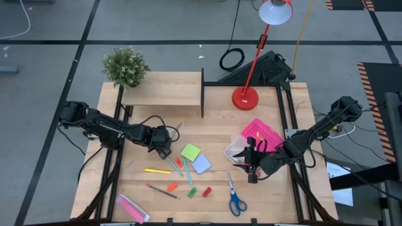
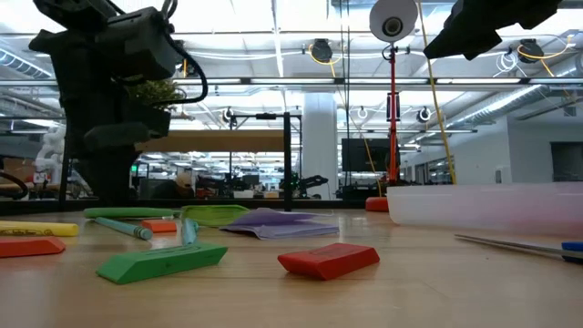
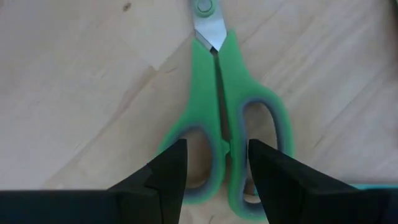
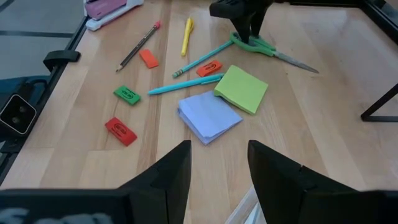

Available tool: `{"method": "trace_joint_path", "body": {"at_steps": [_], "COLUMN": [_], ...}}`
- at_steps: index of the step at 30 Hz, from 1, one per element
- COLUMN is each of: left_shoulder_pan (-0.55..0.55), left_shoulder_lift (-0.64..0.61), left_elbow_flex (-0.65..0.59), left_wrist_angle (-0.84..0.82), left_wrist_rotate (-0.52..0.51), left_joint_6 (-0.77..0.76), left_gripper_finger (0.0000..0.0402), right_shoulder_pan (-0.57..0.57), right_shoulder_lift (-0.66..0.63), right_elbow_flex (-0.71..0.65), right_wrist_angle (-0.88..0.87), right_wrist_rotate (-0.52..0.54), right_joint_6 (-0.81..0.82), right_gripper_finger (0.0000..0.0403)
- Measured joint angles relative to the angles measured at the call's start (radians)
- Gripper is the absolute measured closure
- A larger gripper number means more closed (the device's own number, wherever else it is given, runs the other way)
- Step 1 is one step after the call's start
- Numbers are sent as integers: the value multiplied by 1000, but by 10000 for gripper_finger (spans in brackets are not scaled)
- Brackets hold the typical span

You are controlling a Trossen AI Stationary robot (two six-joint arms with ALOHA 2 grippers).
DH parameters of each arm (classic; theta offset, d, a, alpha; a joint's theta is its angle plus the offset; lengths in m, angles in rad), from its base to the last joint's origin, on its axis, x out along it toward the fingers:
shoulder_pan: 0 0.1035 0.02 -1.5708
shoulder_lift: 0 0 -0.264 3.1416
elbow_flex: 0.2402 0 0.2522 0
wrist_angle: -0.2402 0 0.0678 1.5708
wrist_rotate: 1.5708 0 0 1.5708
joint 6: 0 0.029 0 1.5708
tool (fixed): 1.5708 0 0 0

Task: Pack school essentials
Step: Put the green scissors into the pink supply box

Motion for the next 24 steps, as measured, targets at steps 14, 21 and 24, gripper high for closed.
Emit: {"method": "trace_joint_path", "body": {"at_steps": [14, 21, 24], "left_shoulder_pan": [-1, -1, -1], "left_shoulder_lift": [-5, -4, -4], "left_elbow_flex": [-85, -89, -89], "left_wrist_angle": [102, 125, 130], "left_wrist_rotate": [-3, 11, 11], "left_joint_6": [127, 163, 179], "left_gripper_finger": [236, 304, 320], "right_shoulder_pan": [0, 0, 0], "right_shoulder_lift": [0, 0, 0], "right_elbow_flex": [0, 0, 0], "right_wrist_angle": [0, 0, 0], "right_wrist_rotate": [0, 0, 0], "right_joint_6": [-3, -3, -3], "right_gripper_finger": [250, 250, 250]}}
